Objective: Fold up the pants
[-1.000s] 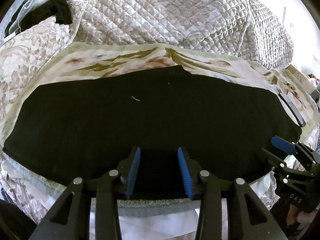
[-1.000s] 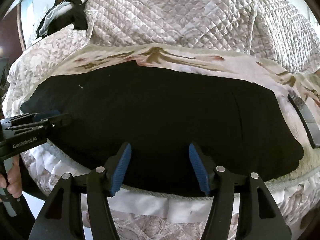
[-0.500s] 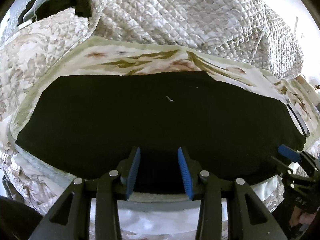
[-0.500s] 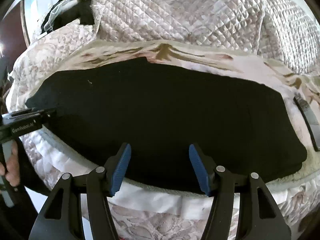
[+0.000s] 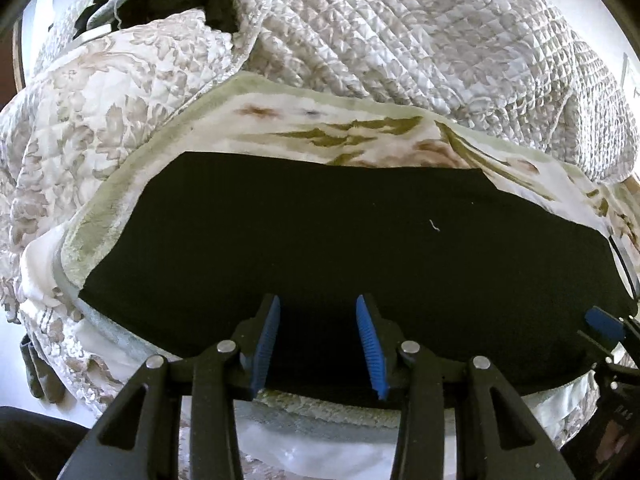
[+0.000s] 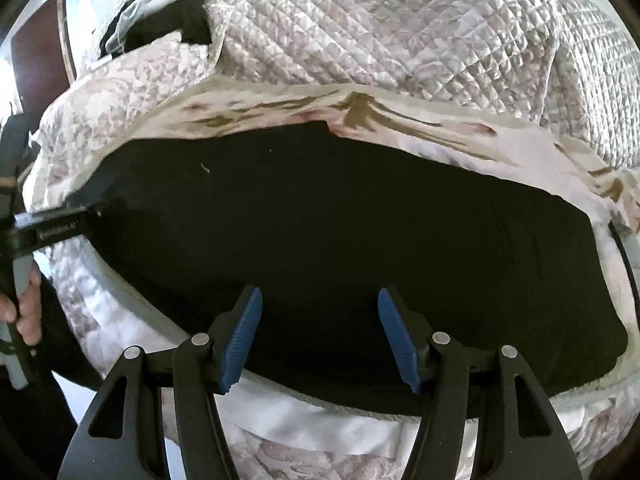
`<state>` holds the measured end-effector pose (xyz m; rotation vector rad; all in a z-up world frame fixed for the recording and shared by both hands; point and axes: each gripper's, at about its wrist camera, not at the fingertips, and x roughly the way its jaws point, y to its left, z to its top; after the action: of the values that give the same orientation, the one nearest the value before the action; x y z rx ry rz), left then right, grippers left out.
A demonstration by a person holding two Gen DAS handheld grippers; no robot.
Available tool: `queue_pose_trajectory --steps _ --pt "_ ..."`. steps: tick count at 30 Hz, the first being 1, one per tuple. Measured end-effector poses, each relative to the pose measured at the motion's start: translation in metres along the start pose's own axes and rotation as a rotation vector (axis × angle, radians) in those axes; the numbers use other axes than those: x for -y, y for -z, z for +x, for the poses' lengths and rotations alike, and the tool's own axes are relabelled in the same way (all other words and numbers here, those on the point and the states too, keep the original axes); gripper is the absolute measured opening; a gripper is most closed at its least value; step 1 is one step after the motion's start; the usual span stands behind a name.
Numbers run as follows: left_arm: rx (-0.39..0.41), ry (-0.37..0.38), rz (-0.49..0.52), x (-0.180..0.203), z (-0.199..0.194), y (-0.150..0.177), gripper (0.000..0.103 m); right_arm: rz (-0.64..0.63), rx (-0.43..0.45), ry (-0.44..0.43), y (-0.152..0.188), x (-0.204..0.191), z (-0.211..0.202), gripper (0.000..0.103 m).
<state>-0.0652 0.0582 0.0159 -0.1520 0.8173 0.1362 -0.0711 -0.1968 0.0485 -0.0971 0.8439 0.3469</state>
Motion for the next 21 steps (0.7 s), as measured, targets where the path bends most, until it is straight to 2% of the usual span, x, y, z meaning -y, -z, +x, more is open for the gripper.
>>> queue_pose_trajectory --steps 3,6,10,21 --pt "0.010 -0.036 -0.026 -0.009 -0.004 -0.001 0.043 0.002 0.020 -0.008 -0.004 -0.001 -0.004 0.061" --pt "0.002 -0.066 -0.047 -0.015 -0.004 -0.001 0.043 0.002 -0.002 -0.016 -0.004 -0.002 0.003 0.061" --pt "0.004 -0.074 -0.035 -0.015 -0.006 0.004 0.043 -0.017 -0.003 0.000 -0.001 -0.006 0.006 0.061" --pt "0.000 -0.080 -0.034 -0.017 -0.007 0.002 0.043 0.023 0.008 -0.036 -0.004 -0.003 -0.001 0.061"
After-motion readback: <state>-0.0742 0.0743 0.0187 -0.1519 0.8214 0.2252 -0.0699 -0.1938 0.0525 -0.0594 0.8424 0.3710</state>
